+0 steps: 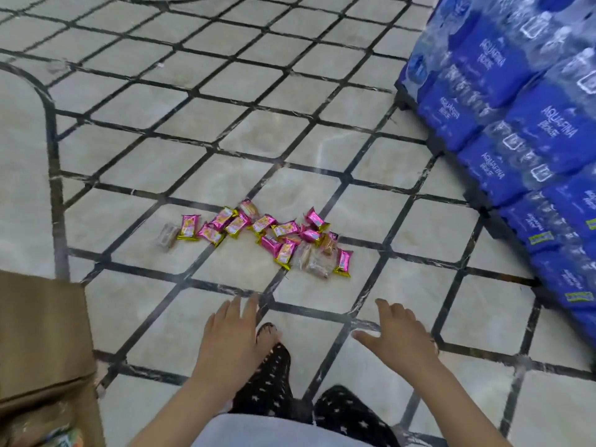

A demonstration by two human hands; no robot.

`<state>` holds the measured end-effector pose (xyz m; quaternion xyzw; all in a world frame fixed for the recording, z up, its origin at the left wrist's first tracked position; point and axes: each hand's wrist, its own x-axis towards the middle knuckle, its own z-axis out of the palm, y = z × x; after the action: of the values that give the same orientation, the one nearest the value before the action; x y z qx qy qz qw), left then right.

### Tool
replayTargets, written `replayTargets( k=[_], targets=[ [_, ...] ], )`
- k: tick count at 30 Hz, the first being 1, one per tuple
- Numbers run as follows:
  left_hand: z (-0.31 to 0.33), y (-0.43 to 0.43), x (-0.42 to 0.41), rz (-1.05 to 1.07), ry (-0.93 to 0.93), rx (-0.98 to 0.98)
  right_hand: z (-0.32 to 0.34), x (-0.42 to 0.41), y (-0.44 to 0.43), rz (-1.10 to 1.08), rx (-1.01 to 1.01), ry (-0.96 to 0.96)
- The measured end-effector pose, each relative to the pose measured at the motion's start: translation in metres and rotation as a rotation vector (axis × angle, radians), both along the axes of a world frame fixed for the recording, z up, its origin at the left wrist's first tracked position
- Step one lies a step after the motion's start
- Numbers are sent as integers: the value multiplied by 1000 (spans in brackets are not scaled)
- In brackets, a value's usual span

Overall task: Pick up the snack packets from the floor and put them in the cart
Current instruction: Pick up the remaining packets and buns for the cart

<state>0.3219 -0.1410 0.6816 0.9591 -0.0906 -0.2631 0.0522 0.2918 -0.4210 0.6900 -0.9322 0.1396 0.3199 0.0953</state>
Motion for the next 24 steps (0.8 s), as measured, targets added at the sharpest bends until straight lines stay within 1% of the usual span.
replayTargets(
  k=[2, 6, 9, 14, 17, 20, 23, 24],
  targets=[
    [-2, 3, 37, 36, -16, -62, -4, 24, 5, -17, 10, -2],
    [-17, -9, 99, -10, -11, -107, -11, 61, -5, -156, 58, 34],
    [-33, -24, 134, -28, 36, -100, -27, 82, -25, -243, 91, 81],
    [-65, -53, 173, -46, 54, -90, -69, 120, -70, -474, 231, 176],
    [-88, -75, 191, 12, 98, -84, -106, 148, -102, -594, 301, 238],
    [-126, -99, 210, 98, 174, -88, -151, 179, -134, -620, 328, 283],
    [-179, -124, 233, 145, 205, -86, -205, 216, -159, -615, 324, 304],
    [-207, -133, 241, 166, 214, -88, -233, 228, -168, -613, 322, 312]
  ],
)
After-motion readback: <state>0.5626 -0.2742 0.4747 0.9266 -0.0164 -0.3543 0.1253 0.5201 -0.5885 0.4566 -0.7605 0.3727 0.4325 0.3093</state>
